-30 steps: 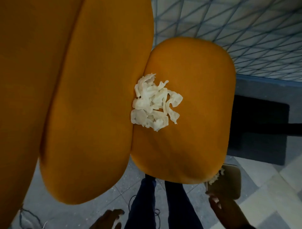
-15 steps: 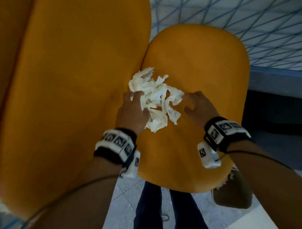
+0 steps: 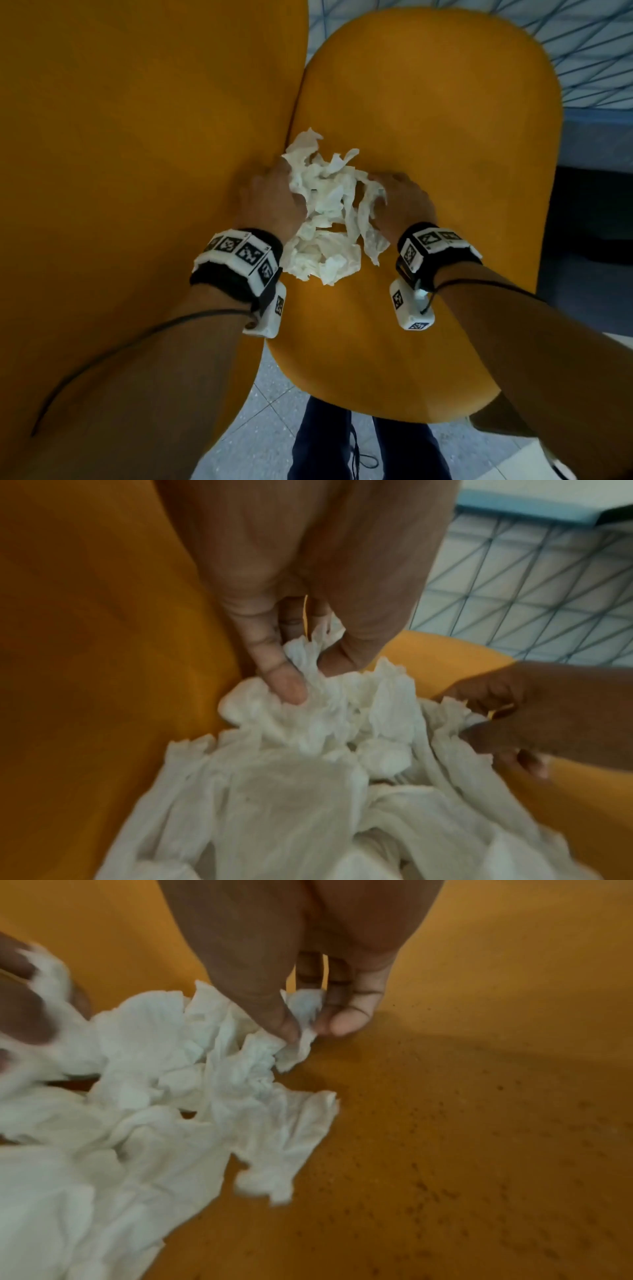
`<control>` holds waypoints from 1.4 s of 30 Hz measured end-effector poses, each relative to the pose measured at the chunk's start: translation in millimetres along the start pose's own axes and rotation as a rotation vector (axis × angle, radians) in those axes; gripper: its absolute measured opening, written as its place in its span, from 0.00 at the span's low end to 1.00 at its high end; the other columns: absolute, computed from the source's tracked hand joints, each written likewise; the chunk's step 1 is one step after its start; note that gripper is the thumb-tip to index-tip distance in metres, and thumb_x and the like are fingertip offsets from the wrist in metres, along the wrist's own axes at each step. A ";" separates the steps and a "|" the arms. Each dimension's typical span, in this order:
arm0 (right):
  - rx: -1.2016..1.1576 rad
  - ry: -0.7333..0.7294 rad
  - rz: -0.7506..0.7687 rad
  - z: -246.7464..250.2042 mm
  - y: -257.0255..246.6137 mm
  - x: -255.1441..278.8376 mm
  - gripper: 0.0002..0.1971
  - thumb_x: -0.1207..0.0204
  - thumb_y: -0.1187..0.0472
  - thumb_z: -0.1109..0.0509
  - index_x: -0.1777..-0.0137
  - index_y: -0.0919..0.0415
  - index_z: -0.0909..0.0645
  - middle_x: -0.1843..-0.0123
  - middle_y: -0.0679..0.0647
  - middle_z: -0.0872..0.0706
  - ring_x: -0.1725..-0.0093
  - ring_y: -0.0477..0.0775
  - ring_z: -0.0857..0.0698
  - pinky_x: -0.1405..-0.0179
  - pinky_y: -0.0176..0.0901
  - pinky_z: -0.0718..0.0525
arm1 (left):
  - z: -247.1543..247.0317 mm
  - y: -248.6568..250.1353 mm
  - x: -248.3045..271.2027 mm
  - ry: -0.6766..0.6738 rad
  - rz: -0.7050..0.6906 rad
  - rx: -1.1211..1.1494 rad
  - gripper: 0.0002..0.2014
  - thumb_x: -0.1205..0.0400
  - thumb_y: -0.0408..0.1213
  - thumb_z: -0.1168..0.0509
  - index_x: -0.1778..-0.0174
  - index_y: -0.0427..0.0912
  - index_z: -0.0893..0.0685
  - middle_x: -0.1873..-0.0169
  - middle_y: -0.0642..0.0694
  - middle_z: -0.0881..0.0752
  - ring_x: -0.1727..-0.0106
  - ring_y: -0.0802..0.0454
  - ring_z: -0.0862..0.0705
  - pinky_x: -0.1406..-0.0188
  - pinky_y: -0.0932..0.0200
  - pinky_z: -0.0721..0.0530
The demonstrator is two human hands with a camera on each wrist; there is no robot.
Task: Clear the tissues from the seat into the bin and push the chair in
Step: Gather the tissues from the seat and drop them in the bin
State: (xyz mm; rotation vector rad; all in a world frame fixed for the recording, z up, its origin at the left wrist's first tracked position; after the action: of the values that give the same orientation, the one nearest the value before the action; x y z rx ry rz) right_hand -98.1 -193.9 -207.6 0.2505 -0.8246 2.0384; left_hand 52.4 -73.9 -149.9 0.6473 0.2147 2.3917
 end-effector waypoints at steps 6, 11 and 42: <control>-0.204 0.113 -0.072 14.5 6.0 20.1 0.12 0.18 0.61 0.45 0.55 0.68 0.24 0.45 0.67 0.23 0.56 0.64 0.25 0.58 0.50 0.31 | 32.7 -1.3 25.9 0.209 -0.017 0.075 0.13 0.19 0.35 0.42 0.70 0.40 0.30 0.67 0.43 0.28 0.64 0.46 0.29 0.67 0.58 0.41; -0.420 0.149 -0.171 26.7 9.5 37.1 0.18 0.19 0.58 0.41 0.70 0.61 0.38 0.58 0.61 0.30 0.64 0.59 0.32 0.63 0.51 0.35 | 57.6 -0.7 42.6 0.357 -0.036 0.198 0.16 0.23 0.37 0.32 0.72 0.41 0.31 0.68 0.44 0.28 0.66 0.47 0.29 0.70 0.62 0.44; -0.310 -0.231 -0.215 -19.6 11.3 60.8 0.08 0.24 0.53 0.35 0.50 0.55 0.21 0.48 0.55 0.15 0.46 0.60 0.16 0.53 0.46 0.23 | 15.9 -3.6 16.7 -0.005 0.054 0.000 0.18 0.20 0.44 0.40 0.75 0.46 0.34 0.76 0.46 0.26 0.70 0.41 0.24 0.68 0.53 0.31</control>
State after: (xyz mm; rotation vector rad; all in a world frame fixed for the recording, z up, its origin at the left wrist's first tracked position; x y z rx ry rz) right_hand -139.8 -144.9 -199.3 0.3859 -1.1889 1.6750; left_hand 51.1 -60.8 -130.6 0.6664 0.1976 2.4420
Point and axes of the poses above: each hand's wrist, its own x-axis away from the middle knuckle, its own z-axis out of the back of the hand, y = z × x, the point moved 1 cm from there along -x, towards the middle knuckle
